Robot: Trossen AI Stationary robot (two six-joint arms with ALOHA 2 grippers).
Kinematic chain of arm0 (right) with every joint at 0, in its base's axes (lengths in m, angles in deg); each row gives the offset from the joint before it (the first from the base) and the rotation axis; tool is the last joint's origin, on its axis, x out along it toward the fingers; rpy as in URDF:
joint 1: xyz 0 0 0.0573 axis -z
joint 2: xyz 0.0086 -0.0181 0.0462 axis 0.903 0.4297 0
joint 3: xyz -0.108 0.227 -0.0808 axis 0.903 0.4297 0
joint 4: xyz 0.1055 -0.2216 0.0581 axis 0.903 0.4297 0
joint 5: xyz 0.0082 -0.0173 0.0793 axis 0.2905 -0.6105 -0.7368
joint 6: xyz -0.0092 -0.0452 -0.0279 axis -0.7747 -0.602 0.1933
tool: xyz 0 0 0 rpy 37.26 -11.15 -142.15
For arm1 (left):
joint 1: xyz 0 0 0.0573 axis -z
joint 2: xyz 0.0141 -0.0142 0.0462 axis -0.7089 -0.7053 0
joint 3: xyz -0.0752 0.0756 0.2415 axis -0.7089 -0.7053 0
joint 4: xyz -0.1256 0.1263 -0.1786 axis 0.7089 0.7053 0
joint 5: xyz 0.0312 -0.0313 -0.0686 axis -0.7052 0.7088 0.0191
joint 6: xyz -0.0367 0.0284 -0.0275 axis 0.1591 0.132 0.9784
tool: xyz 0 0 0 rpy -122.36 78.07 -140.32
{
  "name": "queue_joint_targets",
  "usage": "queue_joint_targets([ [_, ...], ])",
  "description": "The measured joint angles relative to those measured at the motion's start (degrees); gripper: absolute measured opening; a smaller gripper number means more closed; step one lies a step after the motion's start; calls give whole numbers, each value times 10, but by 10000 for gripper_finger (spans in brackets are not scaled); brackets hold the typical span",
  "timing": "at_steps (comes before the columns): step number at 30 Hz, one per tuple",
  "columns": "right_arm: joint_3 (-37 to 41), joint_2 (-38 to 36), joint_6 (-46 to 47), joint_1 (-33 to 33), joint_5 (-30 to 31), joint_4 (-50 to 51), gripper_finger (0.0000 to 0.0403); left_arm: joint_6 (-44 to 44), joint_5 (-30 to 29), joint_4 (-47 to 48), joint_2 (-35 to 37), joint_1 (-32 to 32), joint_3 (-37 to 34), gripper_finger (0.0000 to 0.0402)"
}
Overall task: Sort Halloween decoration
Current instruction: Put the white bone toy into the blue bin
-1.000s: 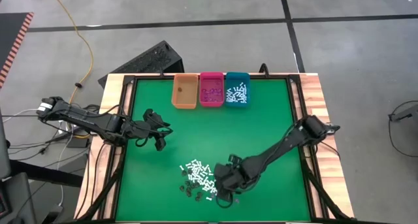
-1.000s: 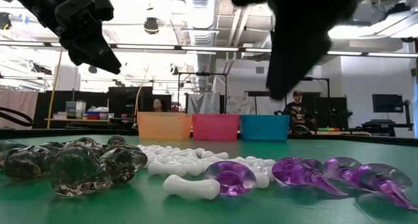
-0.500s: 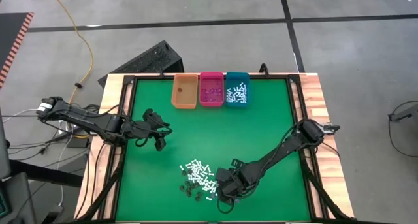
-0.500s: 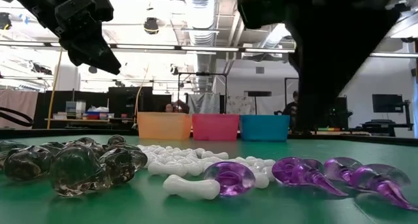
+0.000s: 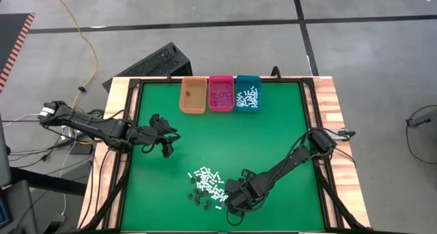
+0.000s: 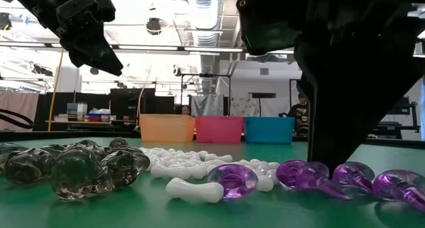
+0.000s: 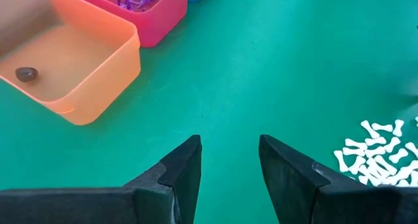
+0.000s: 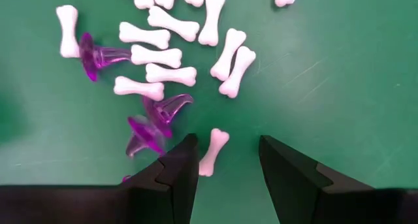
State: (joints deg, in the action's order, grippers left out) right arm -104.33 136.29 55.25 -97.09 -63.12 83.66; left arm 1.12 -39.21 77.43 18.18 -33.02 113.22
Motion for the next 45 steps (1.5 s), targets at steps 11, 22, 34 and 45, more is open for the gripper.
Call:
queue_joint_targets([
  [11,2,0,-2,5,-10,10,70,1,0,1,0,0,0,144],
  [22,3,-43,-62,35,-11,62,16,0,0,1,0,0,0,144],
  [34,2,-193,-287,225,48,195,16,-7,0,2,0,0,0,144],
  [45,2,-247,-444,555,30,156,23,-7,-2,6,0,0,0,144],
])
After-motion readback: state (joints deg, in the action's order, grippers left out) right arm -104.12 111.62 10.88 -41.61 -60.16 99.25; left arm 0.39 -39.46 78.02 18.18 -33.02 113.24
